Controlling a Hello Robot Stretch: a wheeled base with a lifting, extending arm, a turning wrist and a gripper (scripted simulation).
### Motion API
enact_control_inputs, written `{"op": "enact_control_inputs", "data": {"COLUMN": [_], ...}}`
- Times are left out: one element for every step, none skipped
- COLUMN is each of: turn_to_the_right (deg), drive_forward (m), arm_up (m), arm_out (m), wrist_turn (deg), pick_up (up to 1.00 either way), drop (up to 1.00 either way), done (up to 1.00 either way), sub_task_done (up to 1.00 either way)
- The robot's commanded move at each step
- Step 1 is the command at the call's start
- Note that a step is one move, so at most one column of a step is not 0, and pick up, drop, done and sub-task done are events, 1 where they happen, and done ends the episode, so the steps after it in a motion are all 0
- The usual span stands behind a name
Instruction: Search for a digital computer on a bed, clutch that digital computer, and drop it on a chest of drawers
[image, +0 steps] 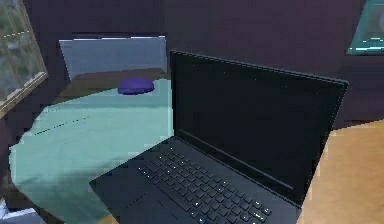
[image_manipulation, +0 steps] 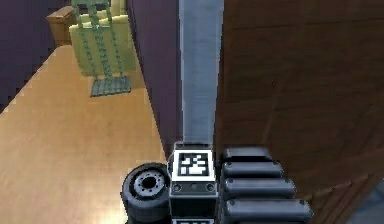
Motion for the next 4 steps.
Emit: {"op": "enact_control_inputs", "data": {"turn_to_the_right": [0.0, 45.0, 15.0, 0.0], "drive_forward": [0.45, 0.00, 0.00, 1.00], "arm_up": [0.00, 0.00, 0.00, 0.00], "arm_out": [0.00, 0.00, 0.00, 0.00], "wrist_turn": [0.0, 0.0, 0.0, 0.0], "pick_up": [0.00, 0.00, 0.00, 0.00], "drop": [0.00, 0.00, 0.00, 0.00], "done": [0.00, 0.00, 0.00, 0.00], "sub_task_done": [0.00, 0.00, 0.00, 0.00]}}
